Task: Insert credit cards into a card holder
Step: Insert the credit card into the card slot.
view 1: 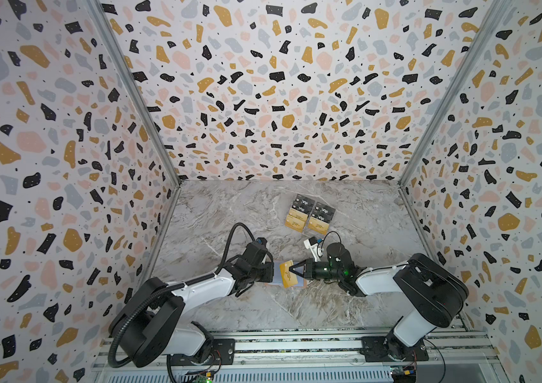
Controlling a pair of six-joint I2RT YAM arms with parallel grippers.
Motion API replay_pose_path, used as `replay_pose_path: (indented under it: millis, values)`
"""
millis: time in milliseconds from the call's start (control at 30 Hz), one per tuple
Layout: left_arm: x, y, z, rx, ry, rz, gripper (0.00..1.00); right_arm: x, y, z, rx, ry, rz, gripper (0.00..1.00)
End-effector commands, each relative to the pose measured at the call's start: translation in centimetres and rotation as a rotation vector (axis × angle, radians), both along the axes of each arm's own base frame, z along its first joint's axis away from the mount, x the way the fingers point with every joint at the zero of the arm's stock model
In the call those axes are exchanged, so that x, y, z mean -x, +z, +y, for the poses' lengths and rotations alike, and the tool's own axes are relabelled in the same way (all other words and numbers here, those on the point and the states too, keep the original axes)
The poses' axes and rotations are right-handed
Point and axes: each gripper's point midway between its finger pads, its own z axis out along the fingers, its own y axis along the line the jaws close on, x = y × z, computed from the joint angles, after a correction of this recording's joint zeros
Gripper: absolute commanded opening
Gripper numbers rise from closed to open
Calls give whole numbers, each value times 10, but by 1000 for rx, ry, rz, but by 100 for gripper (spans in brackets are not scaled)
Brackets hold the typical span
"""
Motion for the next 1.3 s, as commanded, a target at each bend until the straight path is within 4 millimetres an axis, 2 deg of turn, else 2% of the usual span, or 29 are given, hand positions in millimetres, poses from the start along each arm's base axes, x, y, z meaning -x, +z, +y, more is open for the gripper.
replay_pose_path:
  millis: [0, 200, 433, 800, 1267]
  values:
    - [0, -5, -3, 1, -24, -12, 7, -7, 1, 1, -29, -42, 38, 0]
    - [4, -13, -3, 29, -7, -1, 5, -9, -15, -6, 34, -62, 83, 0]
    - [14, -19, 3, 47, 22, 24, 2, -14, -24, -15, 81, -73, 106, 0]
    - [19, -20, 4, 60, 38, 39, 1, -20, -28, -4, 110, -20, 107, 0]
    - [21, -22, 5, 56, 51, 52, 0, -19, -40, -7, 149, -2, 145, 0]
